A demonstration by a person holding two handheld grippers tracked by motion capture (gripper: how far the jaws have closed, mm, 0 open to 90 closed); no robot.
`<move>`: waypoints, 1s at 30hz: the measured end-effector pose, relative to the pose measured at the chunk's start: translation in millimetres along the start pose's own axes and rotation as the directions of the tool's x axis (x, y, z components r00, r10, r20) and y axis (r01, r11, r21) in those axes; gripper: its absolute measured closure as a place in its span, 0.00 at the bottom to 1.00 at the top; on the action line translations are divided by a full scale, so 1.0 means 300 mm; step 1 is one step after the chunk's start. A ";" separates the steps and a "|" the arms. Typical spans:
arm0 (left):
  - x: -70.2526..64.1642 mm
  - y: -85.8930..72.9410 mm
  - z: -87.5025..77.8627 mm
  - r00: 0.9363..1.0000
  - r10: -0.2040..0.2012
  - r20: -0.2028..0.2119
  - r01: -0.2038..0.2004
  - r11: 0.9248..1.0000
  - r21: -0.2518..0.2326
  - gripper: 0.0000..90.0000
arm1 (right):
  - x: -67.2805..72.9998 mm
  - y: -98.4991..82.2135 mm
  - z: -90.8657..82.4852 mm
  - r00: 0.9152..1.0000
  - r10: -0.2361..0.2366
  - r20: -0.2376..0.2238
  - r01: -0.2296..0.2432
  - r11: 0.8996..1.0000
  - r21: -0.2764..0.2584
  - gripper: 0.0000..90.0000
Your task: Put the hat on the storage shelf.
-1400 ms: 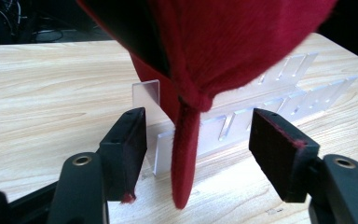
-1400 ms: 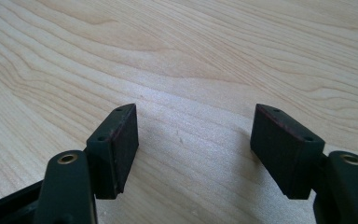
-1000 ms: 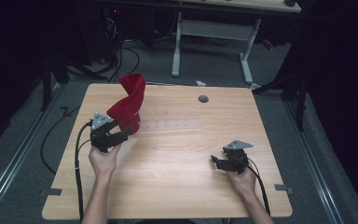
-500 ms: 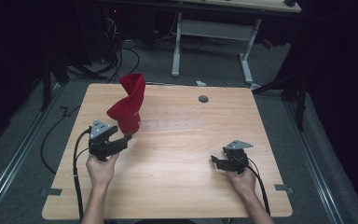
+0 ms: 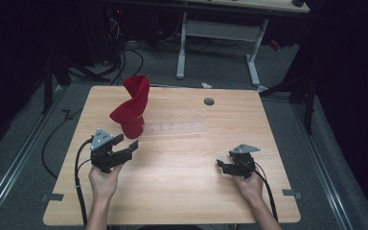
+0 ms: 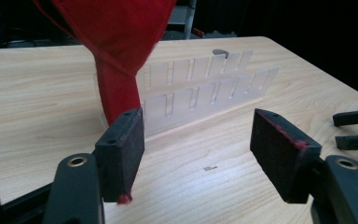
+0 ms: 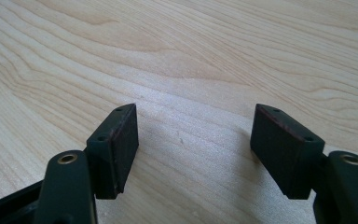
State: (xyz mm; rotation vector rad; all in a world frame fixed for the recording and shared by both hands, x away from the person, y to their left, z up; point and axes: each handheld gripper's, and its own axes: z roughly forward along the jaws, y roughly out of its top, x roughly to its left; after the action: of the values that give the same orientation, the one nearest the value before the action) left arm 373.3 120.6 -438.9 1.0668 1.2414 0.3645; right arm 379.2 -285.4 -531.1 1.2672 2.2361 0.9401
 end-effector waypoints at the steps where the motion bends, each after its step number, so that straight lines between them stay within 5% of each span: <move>1: -0.003 -0.008 -0.006 1.000 0.002 0.004 -0.002 1.000 0.010 0.39 | 0.000 0.000 0.000 1.000 0.000 0.000 0.000 1.000 0.000 0.36; 13: -0.035 -0.055 -0.033 0.999 0.005 0.045 -0.008 0.998 0.058 0.36 | 0.000 0.000 0.000 1.000 0.000 0.000 0.000 1.000 0.000 0.36; 16: -0.046 -0.080 -0.028 0.998 0.034 0.051 -0.038 0.996 0.080 0.36 | 0.000 0.000 0.000 1.000 0.000 0.000 0.000 1.000 0.000 0.36; 30: -0.071 -0.157 -0.005 0.996 0.016 0.083 -0.026 0.992 0.124 0.33 | 0.000 0.000 0.000 1.000 -0.001 -0.001 0.001 1.000 0.000 0.36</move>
State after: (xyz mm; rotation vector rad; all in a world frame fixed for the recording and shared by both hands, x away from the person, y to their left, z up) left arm 350.4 82.0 -464.4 1.1910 1.1925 0.2588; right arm 379.3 -285.2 -531.1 1.2657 2.2377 0.9406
